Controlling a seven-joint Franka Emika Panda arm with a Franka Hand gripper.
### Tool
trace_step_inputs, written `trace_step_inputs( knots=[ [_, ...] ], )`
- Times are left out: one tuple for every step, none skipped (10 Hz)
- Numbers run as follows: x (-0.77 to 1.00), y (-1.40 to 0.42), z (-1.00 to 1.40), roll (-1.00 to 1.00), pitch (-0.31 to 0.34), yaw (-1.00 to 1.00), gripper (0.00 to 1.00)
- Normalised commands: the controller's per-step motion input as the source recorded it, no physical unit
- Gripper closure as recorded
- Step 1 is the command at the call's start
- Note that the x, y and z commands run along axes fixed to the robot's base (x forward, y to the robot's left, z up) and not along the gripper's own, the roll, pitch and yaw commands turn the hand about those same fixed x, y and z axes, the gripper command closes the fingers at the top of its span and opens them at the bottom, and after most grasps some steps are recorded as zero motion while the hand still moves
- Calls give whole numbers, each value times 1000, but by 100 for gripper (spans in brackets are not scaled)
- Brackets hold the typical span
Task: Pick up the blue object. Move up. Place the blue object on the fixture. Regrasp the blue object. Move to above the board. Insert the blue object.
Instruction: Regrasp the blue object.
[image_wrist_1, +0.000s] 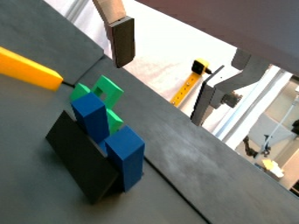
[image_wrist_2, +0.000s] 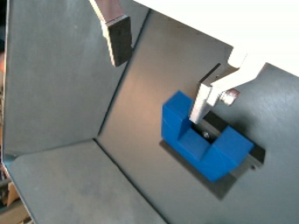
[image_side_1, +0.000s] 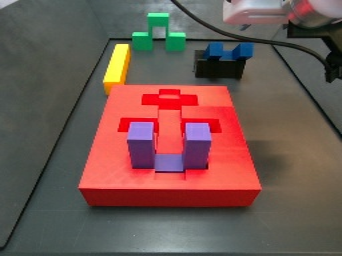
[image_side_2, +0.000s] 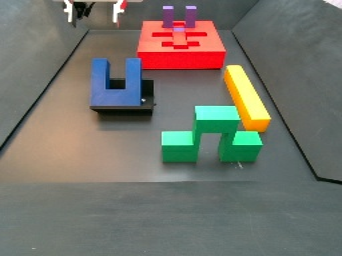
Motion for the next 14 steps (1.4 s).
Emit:
trace_step_inputs(
  knots=[
    [674,340,-120,-60,300,77,0],
    [580,311,-366,-166,251,0,0],
    [740,266,-383,-77,369,-29,0],
    [843,323,-303,-89,306,0,0],
    [906,206,-286,-3,303,0,0],
    [749,111,-389,0,89,0,0],
    [726,69,-423,0,31,0,0],
    [760,9,-477,0,0,0,0],
    [657,23,-457,0,0,0,0],
    [394,157,-406,-166,0,0,0],
    [474,109,-329,-166,0,0,0],
    [377,131,-340,-60,0,0,0],
    [349,103,-360,0,0,0,0],
    [66,31,0,-117,111,0,0]
  ],
)
